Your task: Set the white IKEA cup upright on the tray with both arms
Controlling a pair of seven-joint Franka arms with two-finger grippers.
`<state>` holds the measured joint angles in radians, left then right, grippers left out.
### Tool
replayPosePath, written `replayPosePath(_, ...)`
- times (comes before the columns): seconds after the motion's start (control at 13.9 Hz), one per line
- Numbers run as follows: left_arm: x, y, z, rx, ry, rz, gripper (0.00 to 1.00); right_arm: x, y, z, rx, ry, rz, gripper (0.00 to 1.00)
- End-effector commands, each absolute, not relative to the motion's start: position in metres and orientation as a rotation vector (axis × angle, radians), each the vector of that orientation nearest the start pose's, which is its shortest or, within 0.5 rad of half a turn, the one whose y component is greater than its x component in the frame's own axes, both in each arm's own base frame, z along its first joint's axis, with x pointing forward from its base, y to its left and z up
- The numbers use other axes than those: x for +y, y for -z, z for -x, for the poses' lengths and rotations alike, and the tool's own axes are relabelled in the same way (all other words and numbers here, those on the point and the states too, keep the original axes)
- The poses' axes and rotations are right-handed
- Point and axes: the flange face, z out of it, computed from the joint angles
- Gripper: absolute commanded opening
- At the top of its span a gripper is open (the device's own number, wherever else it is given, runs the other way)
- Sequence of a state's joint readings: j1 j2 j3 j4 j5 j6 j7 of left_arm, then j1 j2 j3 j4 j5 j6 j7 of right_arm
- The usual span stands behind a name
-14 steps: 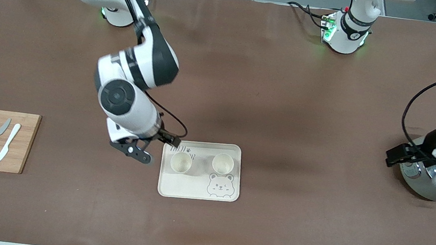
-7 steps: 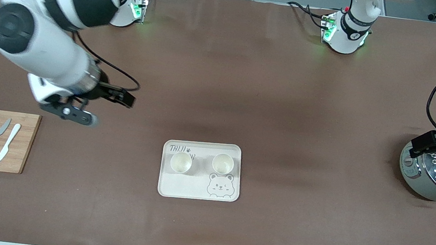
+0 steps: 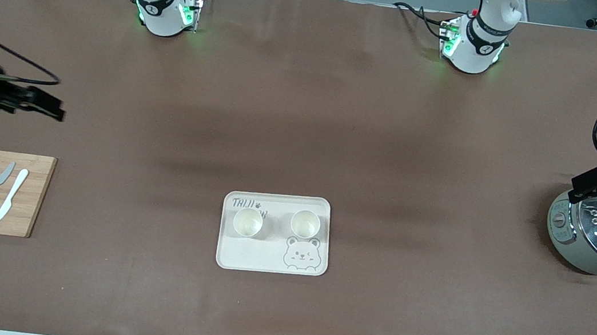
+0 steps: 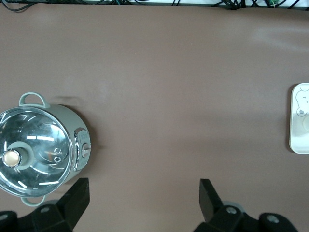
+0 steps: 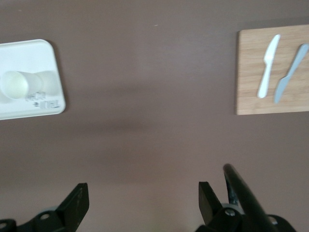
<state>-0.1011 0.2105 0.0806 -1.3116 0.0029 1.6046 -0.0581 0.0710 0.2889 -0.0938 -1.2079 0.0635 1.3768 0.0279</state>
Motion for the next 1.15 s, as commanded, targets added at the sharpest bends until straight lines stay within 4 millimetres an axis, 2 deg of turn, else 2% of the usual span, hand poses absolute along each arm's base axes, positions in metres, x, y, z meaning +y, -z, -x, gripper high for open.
replayPosePath(0.0,-0.015,-0.634,-0.618,-0.04,0.112,3.115,1.0,-0.046,-0.603,-0.616,0.057,-0.183,3.094,1.0)
replayPosePath(0.14,-0.015,-0.634,-0.618,-0.04,0.112,3.115,1.0,-0.056,-0.602,-0.616,0.084,-0.184,3.117,1.0)
replayPosePath(0.57,-0.013,-0.634,-0.618,-0.047,0.112,3.116,1.0,-0.063,-0.603,-0.615,0.11,-0.182,3.12,1.0)
replayPosePath(1.08,-0.014,-0.634,-0.618,-0.042,0.112,3.116,1.0,-0.06,-0.604,-0.615,0.103,-0.18,3.12,1.0)
